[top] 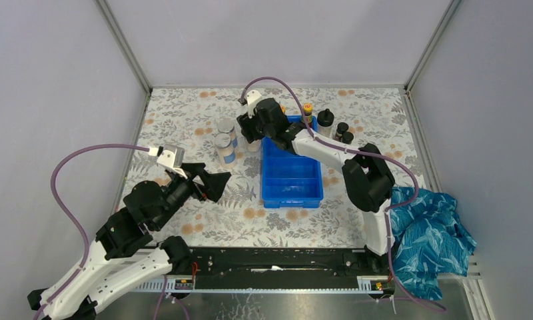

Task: Organize the condiment bottles
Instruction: Pick up the bottle from the center of the board, then place the bottle in the storage box.

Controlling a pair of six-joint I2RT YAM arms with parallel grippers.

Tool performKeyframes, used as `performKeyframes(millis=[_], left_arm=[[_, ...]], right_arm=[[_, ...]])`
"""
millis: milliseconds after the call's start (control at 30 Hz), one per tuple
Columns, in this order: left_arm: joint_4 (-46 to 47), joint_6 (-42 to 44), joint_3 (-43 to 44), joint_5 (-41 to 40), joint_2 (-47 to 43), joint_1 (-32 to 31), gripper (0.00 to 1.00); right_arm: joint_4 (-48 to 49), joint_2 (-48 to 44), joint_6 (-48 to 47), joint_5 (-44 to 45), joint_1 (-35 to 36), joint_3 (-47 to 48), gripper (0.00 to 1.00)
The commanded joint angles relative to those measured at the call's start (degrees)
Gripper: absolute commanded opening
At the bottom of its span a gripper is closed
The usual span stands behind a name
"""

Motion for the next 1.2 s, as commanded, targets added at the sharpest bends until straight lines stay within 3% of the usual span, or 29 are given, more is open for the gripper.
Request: performKeyframes(millis=[0, 600, 1167], left_arm=[[-0.2, -0.4, -0.3, -0.6, -1.2, -0.3, 0.99], [-1.5, -1.4, 0.0, 0.0, -1.7, -0.3, 0.99], [-1.9, -2.8, -0.9, 1.2, -1.8, -0.3, 0.99]], right_arm=[[2.0, -6.7, -1.0, -0.6, 1.5, 3.2, 0.0], [-0.7, -17.9, -2.2, 4.7, 6.2, -0.8, 0.0], [-1.4, -32.6, -1.2, 13.5, 7.8, -14.5, 0.0]])
